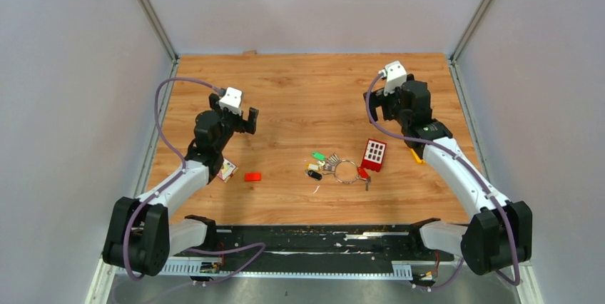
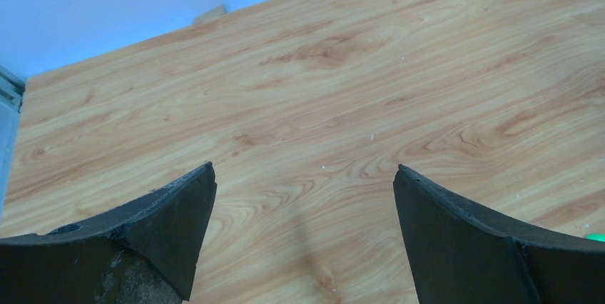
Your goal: Put the keys on the keyring
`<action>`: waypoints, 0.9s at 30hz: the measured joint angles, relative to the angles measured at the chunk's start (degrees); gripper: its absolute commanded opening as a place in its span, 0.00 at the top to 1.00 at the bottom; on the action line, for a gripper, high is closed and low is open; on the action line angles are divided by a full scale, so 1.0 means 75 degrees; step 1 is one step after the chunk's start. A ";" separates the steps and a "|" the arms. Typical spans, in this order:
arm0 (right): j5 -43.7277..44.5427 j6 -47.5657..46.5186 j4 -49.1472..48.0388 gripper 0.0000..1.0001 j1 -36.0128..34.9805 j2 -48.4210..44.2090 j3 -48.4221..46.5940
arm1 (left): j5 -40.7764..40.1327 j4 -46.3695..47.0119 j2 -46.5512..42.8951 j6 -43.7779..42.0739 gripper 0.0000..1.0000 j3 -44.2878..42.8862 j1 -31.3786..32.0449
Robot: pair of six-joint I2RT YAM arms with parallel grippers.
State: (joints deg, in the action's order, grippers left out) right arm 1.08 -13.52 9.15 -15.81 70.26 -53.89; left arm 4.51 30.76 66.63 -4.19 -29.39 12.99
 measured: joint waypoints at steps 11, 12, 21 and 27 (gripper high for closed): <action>0.0108 -0.0064 0.0204 0.00 0.0020 -0.0437 -0.0224 | 0.0061 -0.1504 -0.0356 -0.0662 0.00 -0.0708 -0.0003; 0.0137 -0.0058 0.0204 0.00 0.0020 -0.0449 -0.0230 | 0.0044 -0.1559 -0.0478 -0.0708 0.00 -0.0702 -0.0003; 0.0233 0.0236 0.0370 0.00 0.0020 -0.1463 -0.0099 | -0.0160 -0.2145 -0.1358 -0.1142 0.00 -0.0708 -0.0003; 0.0460 0.0254 0.0525 0.00 0.0020 -0.2194 -0.0035 | -0.0388 -0.2780 -0.1737 -0.1635 0.00 -0.0705 -0.0003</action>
State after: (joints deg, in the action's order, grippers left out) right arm 4.54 -11.62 13.08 -15.66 53.80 -54.15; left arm 1.61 9.91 53.60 -16.45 -34.68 12.97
